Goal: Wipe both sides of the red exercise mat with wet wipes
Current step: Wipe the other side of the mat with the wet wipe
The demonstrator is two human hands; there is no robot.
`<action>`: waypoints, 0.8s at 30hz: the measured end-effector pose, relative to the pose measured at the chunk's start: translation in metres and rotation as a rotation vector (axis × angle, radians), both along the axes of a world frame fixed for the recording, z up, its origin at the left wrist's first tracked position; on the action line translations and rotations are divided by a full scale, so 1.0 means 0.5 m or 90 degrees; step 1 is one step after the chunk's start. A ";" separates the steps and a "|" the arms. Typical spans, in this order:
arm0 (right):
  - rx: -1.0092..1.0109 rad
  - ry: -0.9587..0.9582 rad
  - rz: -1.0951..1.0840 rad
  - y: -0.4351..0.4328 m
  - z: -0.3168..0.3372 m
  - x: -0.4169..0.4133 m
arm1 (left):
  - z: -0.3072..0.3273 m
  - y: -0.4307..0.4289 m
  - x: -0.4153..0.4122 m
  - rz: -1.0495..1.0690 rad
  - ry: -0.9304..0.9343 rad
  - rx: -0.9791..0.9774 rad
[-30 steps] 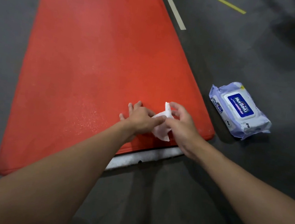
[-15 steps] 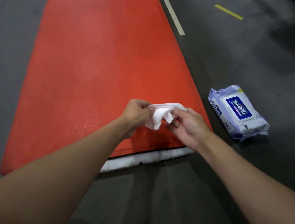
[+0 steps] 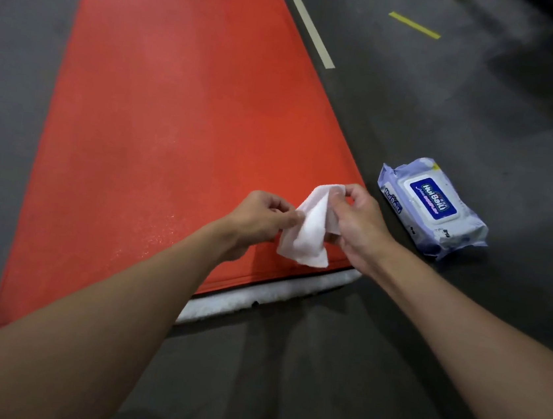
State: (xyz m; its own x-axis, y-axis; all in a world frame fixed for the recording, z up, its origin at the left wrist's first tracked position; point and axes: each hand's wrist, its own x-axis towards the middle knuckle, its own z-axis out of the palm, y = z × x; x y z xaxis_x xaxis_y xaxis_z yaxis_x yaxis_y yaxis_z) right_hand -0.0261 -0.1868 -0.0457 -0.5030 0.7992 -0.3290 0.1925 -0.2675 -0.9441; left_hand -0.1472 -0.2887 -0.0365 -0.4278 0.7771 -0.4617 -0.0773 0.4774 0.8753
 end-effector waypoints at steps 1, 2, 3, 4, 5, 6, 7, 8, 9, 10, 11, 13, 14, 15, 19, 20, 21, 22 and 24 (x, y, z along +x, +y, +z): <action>0.058 -0.021 0.008 0.003 0.000 0.003 | 0.003 -0.001 0.000 0.006 -0.035 0.008; 0.119 -0.047 0.015 0.008 0.001 0.008 | 0.006 -0.001 0.000 0.025 -0.076 0.018; 0.184 -0.077 0.025 0.016 0.001 0.013 | 0.008 -0.001 -0.001 0.052 -0.110 0.031; 0.257 -0.111 0.044 0.026 0.002 0.019 | 0.011 0.000 -0.001 0.079 -0.127 0.047; 0.330 -0.152 0.071 0.036 0.005 0.026 | 0.011 0.002 -0.003 0.100 -0.129 0.060; 0.388 -0.197 0.101 0.046 0.007 0.032 | 0.010 0.003 -0.003 0.111 -0.129 0.071; 0.424 -0.245 0.128 0.057 0.008 0.036 | 0.008 0.005 -0.005 0.115 -0.129 0.073; 0.435 -0.308 0.148 0.066 0.009 0.039 | 0.006 0.006 -0.005 0.112 -0.129 0.061; 0.435 -0.398 0.160 0.073 0.008 0.041 | 0.000 0.006 -0.006 0.095 -0.107 0.031; 0.438 -0.511 0.171 0.077 0.005 0.042 | -0.009 0.005 -0.007 0.062 -0.028 -0.019; 0.461 -0.614 0.182 0.076 -0.001 0.045 | -0.018 0.003 -0.009 0.007 0.115 -0.087; 0.585 -0.648 0.209 0.052 -0.016 0.052 | -0.035 -0.008 -0.016 -0.105 0.409 -0.217; 0.662 -0.590 0.242 0.036 -0.024 0.053 | -0.041 -0.015 -0.019 -0.145 0.492 -0.252; 0.707 -0.520 0.294 0.018 -0.034 0.051 | -0.047 -0.023 -0.022 -0.187 0.530 -0.272; 0.716 -0.415 0.500 -0.047 -0.088 0.012 | -0.056 -0.032 -0.045 -0.276 0.484 -0.269; 0.706 -0.425 0.529 -0.061 -0.104 0.004 | -0.054 -0.032 -0.053 -0.257 0.473 -0.252; 0.697 -0.445 0.545 -0.067 -0.119 0.000 | -0.052 -0.033 -0.061 -0.230 0.465 -0.242; 0.691 -0.473 0.545 -0.065 -0.129 -0.003 | -0.052 -0.036 -0.069 -0.211 0.463 -0.247; 0.686 -0.542 0.504 -0.039 -0.136 -0.007 | -0.057 -0.052 -0.081 -0.245 0.491 -0.326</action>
